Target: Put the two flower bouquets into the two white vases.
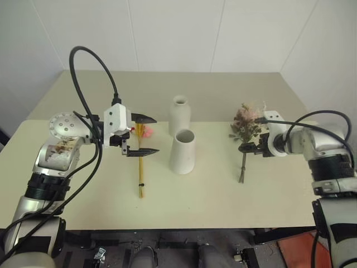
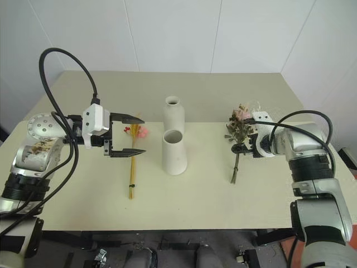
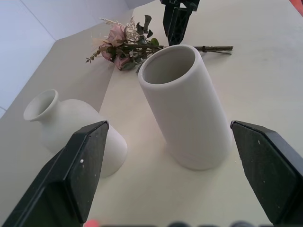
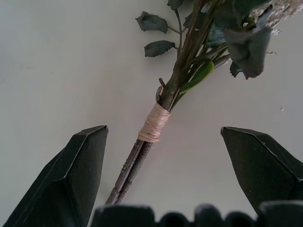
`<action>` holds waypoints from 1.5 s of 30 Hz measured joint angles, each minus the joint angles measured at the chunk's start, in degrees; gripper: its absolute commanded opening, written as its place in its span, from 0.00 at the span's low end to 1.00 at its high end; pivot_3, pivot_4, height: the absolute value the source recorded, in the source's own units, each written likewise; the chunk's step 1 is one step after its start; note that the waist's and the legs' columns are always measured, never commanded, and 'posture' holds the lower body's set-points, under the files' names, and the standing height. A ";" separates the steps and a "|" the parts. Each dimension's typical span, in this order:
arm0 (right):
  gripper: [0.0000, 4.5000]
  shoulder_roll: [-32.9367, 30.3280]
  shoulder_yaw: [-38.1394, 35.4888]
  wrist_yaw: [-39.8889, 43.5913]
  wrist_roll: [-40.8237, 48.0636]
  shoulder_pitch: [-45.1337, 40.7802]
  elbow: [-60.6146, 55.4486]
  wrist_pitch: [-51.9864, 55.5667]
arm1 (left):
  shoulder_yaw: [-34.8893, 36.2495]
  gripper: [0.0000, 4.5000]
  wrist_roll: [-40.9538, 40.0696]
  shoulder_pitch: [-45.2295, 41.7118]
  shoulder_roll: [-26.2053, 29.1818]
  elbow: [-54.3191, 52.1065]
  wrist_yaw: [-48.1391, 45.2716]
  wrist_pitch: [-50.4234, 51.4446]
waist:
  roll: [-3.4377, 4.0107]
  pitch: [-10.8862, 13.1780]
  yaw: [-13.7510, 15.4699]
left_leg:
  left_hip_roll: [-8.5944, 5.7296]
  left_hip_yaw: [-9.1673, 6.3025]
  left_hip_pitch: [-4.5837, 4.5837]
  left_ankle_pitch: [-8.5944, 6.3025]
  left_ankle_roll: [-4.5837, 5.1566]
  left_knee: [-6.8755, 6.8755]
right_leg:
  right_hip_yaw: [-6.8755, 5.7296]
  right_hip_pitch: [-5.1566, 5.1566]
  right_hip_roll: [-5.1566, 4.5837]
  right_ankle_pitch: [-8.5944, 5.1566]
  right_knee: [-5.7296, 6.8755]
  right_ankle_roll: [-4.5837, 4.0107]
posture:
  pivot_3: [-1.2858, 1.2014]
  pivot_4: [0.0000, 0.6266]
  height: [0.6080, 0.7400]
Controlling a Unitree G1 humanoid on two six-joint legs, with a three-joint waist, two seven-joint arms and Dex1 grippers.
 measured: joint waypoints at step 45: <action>0.05 36.20 -29.46 -8.66 3.65 -28.73 37.34 -80.49 | 0.63 1.00 0.27 4.55 2.33 -2.37 2.23 0.25 | 0.20 0.12 -1.56 | 0.03 -0.12 0.10 0.00 -0.01 -0.15 | -0.07 -0.02 0.01 0.04 0.14 -0.04 | 0.52 0.24 1.00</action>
